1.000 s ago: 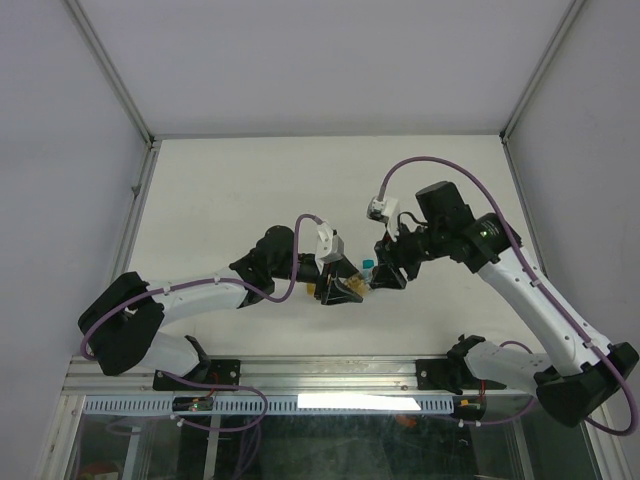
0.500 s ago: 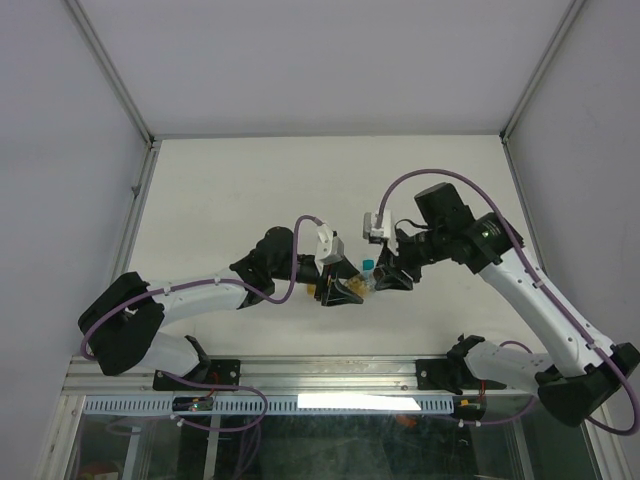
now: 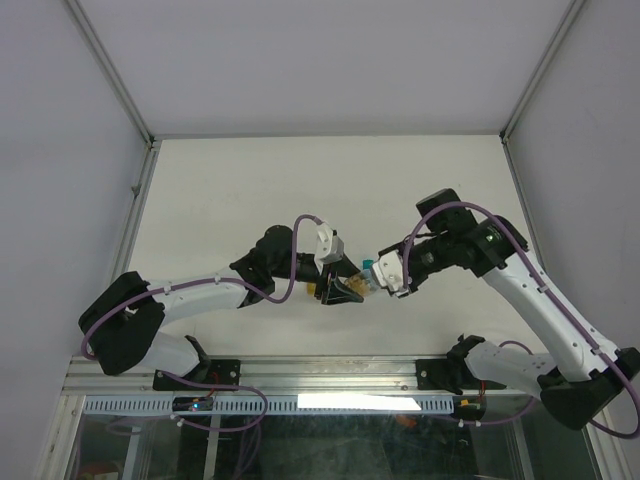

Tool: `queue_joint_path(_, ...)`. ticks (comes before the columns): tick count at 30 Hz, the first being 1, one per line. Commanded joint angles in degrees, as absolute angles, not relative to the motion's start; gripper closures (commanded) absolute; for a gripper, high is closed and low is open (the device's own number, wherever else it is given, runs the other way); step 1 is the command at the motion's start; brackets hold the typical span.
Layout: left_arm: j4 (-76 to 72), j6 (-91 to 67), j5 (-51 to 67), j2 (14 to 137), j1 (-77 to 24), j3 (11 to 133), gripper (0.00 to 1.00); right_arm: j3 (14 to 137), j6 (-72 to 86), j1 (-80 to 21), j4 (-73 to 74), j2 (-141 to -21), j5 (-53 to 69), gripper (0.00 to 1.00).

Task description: Sort the pills into containers

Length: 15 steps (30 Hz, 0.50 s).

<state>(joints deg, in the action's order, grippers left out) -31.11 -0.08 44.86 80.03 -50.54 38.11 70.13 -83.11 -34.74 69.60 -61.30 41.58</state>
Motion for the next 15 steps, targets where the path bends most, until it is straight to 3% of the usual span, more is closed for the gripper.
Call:
queue_joint_path(1, -31.4, 0.8, 47.2, 79.7, -50.5, 39.8, 1.0, 72.4, -89.7, -34.0, 71.2, -58.3, 42.9, 0.7)
queue_joint_path(7, -32.0, 0.2, 48.5, 80.8, -50.5, 40.8, 1.0, 71.8, -89.4, -33.6, 71.8, -59.2, 47.1, 0.66)
queue_joint_path(15, -33.5, -0.4, 48.4, 80.2, -50.5, 39.6, 1.0, 66.3, -74.7, -33.5, 62.0, -57.3, 46.5, 0.36)
